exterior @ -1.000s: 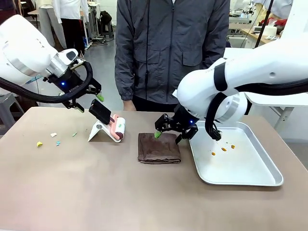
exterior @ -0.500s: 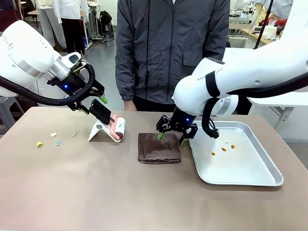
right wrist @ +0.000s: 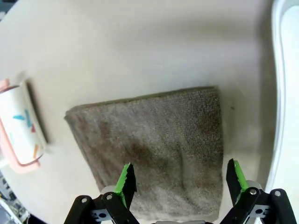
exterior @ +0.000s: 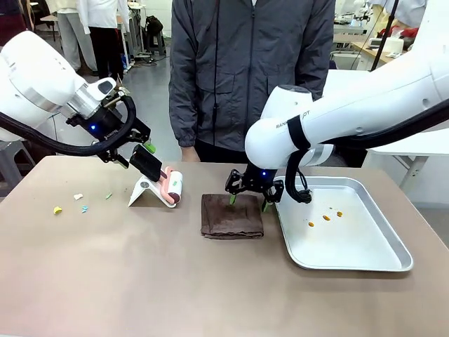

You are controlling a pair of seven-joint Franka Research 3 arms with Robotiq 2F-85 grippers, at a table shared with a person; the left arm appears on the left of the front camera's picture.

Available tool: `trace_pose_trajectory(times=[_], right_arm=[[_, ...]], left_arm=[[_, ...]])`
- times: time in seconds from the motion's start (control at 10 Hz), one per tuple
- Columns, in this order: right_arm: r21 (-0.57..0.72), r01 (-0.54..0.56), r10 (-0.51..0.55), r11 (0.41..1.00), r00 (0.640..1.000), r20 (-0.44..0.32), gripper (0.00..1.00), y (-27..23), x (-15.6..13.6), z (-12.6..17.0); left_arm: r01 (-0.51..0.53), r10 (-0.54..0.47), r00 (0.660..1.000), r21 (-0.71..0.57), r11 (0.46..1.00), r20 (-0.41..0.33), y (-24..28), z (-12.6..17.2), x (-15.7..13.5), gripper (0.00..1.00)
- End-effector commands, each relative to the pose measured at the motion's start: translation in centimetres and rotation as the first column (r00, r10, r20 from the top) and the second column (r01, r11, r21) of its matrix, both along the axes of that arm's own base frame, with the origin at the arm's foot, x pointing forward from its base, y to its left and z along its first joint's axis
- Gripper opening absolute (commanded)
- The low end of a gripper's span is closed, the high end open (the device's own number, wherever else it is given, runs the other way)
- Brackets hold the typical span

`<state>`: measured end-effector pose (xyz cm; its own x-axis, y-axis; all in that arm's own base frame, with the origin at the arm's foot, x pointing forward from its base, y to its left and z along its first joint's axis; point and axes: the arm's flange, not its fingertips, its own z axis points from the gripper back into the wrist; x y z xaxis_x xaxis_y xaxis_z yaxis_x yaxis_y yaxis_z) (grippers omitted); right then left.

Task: Clean the surface of the table.
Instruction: Hold the Lint Roller with your left hand and the towel with your right hand.

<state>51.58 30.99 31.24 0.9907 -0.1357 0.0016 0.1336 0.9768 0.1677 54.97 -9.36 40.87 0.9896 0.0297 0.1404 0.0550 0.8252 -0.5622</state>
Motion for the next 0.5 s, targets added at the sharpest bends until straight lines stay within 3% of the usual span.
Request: trace_pose_trajectory(times=[0.0,0.4], right_arm=[[-0.063,0.033,-0.035,0.997,0.999,-0.020,1.00,1.13,0.66,0.04],[-0.086,0.026,-0.029,0.996,0.999,-0.035,1.00,1.04,0.73,-0.38]], left_arm=[[0.041,-0.041,0.999,-0.021,0.999,0.007,0.02,-0.21,0.52,1.00],[0.044,-0.044,0.999,-0.028,0.999,0.000,0.12,-0.26,0.54,1.00]])
